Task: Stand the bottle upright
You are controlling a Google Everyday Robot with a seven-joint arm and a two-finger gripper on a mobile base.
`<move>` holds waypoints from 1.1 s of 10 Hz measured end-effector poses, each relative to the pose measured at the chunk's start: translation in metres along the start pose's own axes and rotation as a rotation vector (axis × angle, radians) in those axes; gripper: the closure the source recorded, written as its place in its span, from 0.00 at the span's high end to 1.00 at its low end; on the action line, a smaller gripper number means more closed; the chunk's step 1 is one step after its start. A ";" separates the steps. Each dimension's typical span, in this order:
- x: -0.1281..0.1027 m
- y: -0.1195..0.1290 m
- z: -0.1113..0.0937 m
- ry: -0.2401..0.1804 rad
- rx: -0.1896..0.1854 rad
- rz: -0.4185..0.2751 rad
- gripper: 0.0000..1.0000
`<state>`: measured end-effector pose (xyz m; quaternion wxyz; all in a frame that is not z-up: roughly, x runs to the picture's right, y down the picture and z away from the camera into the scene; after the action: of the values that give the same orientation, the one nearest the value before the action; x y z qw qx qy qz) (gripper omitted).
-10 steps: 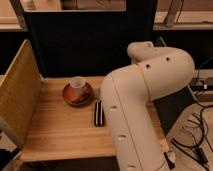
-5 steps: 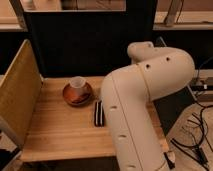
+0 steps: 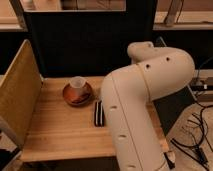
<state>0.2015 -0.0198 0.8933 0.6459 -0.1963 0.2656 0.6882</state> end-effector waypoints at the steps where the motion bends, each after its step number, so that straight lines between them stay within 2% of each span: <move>1: 0.000 0.000 0.000 0.000 0.000 0.000 0.80; 9: -0.001 0.000 0.000 -0.002 0.005 -0.003 0.80; 10: -0.005 0.002 -0.004 -0.015 0.017 -0.017 0.80; 11: -0.014 0.014 -0.010 -0.037 0.023 -0.045 0.80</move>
<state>0.1881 -0.0373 0.8956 0.6682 -0.1819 0.2570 0.6740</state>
